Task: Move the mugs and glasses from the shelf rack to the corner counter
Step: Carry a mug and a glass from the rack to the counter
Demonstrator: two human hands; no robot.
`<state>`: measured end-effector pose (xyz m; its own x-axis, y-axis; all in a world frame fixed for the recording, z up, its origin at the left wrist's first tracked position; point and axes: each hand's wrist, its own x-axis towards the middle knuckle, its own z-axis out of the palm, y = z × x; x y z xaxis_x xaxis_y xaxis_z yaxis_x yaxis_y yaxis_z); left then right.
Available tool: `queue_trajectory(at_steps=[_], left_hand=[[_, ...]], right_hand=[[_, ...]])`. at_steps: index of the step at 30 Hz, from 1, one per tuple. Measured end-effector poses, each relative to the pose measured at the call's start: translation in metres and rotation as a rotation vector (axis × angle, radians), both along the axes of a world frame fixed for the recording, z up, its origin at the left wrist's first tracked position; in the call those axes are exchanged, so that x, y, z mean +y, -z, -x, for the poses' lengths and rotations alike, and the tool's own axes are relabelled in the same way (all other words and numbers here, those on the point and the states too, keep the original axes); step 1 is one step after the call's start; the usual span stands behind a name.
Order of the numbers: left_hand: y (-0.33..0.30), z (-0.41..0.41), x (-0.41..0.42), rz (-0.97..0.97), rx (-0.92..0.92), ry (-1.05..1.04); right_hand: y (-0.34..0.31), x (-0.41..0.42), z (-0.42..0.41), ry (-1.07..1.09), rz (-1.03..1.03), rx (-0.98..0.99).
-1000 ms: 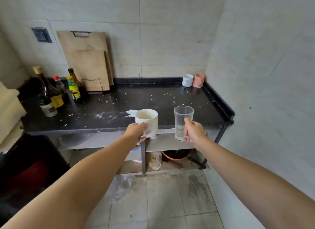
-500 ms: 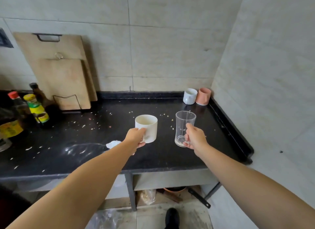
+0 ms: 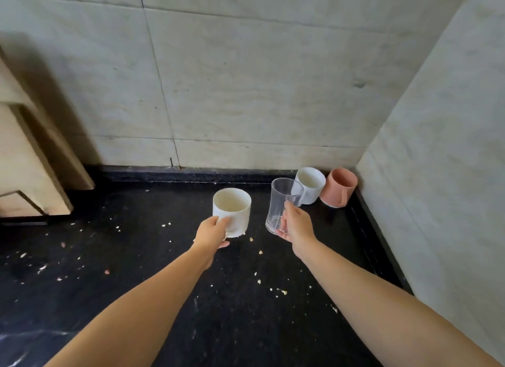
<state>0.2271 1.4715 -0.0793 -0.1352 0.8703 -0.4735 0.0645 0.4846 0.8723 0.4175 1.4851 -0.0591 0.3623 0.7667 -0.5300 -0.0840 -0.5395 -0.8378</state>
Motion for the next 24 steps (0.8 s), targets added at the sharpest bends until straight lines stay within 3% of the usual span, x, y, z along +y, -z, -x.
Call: queue_trajectory(at_steps=[6, 10, 15, 24], left_hand=[[0.019, -0.012, 0.060, -0.083, 0.067, 0.060], [0.031, -0.025, 0.088, -0.109, 0.067, 0.091], [0.045, -0.033, 0.107, -0.111, 0.071, 0.105], [0.065, -0.044, 0.118, -0.112, 0.020, 0.050]], right_hand=[[0.027, 0.050, 0.003, -0.055, -0.078, -0.110], [0.044, 0.071, 0.005, 0.009, -0.110, -0.082], [0.061, 0.087, 0.005, 0.096, -0.131, -0.026], [0.079, 0.100, -0.002, 0.037, -0.199, -0.107]])
